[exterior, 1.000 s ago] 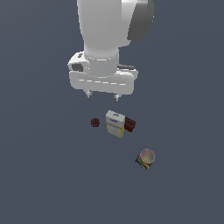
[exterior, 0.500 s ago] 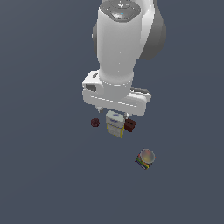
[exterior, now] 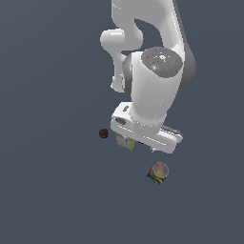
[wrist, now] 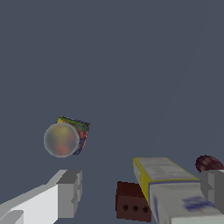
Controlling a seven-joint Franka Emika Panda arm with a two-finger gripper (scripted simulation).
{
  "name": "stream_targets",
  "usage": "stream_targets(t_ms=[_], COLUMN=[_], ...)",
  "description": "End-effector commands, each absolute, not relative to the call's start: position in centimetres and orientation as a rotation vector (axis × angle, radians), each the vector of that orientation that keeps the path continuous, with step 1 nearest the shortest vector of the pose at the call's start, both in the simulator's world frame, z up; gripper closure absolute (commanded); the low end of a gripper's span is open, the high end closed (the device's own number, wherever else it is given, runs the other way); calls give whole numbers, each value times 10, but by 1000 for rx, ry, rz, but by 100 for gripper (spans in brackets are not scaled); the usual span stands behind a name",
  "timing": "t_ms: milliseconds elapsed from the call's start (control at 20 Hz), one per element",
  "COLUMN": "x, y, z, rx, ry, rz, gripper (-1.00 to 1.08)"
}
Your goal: Pick up a designated object from a clutter of objects.
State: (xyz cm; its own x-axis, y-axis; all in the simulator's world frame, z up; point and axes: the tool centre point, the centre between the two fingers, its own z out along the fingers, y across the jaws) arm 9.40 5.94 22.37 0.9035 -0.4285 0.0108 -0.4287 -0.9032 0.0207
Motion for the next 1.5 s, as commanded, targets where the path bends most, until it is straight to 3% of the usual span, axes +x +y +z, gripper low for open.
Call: stream_targets(t_ms=[0,750,1450], x=[104,135,138], y=[74,148,160], z=[208,124,102], rx=[3029,2943,2926], ry=[-756,-1090,-1142], rz=[10,3,-1], gripper=[-92,-92,-92])
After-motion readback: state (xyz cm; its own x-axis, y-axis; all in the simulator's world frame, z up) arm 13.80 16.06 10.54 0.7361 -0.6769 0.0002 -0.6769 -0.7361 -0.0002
